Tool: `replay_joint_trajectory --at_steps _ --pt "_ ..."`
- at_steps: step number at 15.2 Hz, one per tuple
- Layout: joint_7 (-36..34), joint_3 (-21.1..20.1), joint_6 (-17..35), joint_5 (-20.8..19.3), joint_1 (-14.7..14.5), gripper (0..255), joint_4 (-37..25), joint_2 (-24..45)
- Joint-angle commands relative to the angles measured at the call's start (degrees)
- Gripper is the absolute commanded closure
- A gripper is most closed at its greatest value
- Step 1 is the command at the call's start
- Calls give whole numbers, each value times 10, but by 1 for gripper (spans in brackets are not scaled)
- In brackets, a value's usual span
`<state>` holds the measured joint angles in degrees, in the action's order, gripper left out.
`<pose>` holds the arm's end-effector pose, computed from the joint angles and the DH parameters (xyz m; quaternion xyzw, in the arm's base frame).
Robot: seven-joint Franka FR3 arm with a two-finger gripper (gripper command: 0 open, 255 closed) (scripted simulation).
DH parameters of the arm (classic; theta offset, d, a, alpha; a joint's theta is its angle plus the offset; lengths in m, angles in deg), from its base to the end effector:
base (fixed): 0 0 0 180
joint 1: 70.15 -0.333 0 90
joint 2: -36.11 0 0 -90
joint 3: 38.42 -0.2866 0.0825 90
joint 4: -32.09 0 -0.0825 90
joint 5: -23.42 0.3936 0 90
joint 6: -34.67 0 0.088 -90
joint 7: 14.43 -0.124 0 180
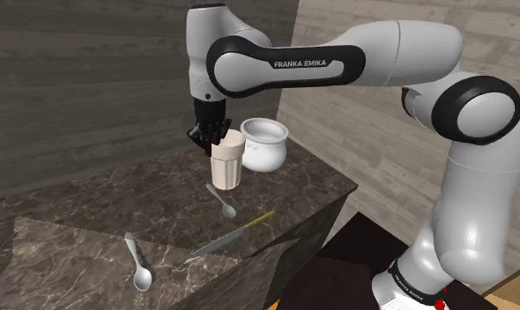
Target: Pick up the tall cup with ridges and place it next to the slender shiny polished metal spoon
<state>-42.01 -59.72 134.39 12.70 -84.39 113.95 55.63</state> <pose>0.5630 0.3418 0.4650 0.9966 0.0759 0.0139 0.0282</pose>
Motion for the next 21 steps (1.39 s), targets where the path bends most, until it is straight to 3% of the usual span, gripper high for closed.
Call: replay_joint_trajectory --at_steps 1,6,7,8,12,21 --pt "-19 -1 -12 -19 -24 255 -64 55" --pt "-41 10 -76 -58 -95 255 -276 207" --pt "-40 15 -101 -66 -115 255 -345 250" --pt "-32 25 -147 -76 -147 255 -466 321" --pt "-43 21 -90 -71 -128 255 -371 287" --pt "-57 18 -7 -71 -109 255 -266 268"
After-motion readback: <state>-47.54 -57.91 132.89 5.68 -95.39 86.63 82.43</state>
